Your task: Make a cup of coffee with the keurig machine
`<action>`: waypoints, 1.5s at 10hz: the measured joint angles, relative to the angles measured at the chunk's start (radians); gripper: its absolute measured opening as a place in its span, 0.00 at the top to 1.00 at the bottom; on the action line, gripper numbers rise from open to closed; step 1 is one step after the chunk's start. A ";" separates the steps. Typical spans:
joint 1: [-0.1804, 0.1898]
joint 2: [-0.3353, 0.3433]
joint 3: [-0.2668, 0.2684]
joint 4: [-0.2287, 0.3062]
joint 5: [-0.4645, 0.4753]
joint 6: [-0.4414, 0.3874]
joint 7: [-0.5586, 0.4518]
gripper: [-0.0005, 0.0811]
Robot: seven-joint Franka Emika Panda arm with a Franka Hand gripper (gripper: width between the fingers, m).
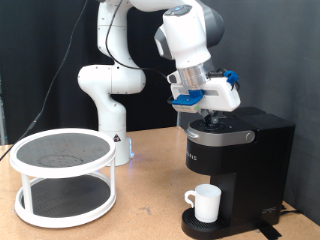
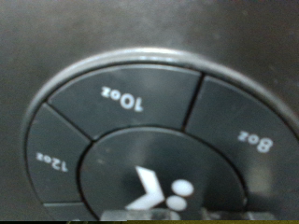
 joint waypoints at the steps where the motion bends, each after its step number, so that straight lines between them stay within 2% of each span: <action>1: 0.000 0.005 0.000 0.005 0.000 -0.002 0.012 0.99; 5: -0.012 0.038 -0.001 0.045 -0.004 -0.064 0.085 0.99; 10: -0.035 0.141 -0.013 0.165 -0.021 -0.231 0.222 0.99; 13: -0.038 0.169 -0.017 0.200 -0.043 -0.270 0.231 0.99; 15: -0.038 0.166 -0.016 0.199 -0.044 -0.271 0.177 0.99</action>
